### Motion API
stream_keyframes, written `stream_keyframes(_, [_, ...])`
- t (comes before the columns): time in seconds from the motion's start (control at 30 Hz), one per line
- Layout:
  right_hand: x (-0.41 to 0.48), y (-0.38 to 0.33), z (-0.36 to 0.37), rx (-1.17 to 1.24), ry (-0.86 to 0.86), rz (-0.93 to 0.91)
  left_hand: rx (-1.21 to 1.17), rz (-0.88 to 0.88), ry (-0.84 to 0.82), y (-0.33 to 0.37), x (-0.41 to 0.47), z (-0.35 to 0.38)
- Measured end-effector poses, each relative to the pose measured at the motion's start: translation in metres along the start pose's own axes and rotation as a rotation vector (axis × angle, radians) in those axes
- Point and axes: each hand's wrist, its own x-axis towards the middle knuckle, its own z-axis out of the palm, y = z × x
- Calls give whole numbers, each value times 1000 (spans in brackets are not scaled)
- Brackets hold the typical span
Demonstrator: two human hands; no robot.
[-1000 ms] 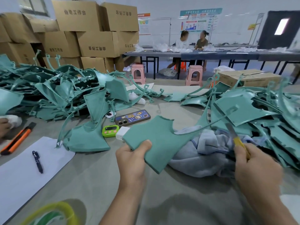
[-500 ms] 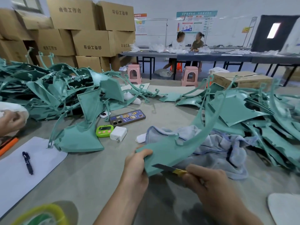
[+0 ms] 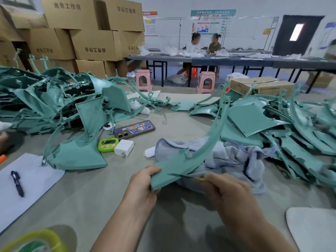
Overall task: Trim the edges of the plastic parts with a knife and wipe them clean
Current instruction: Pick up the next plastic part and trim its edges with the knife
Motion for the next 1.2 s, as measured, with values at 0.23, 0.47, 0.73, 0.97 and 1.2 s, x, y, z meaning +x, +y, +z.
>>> stream_keyframes(0.23, [15, 23, -32, 31, 306, 441, 7, -41, 39, 8, 0, -3])
stream_keyframes(0.47, [0, -9, -4, 83, -28, 137, -4, -7, -36, 3, -3, -1])
stream_keyframes(0.73, [21, -1, -16, 1248, 132, 969, -42, 207, -10, -6, 7, 3])
stream_keyframes(0.97, [24, 2, -14, 1213, 56, 875, 247, 279, -245, -10, -2, -3])
stream_keyframes(1.2, [25, 9, -24, 1059, -312, 611, 722, 141, -556, -2, -11, -10])
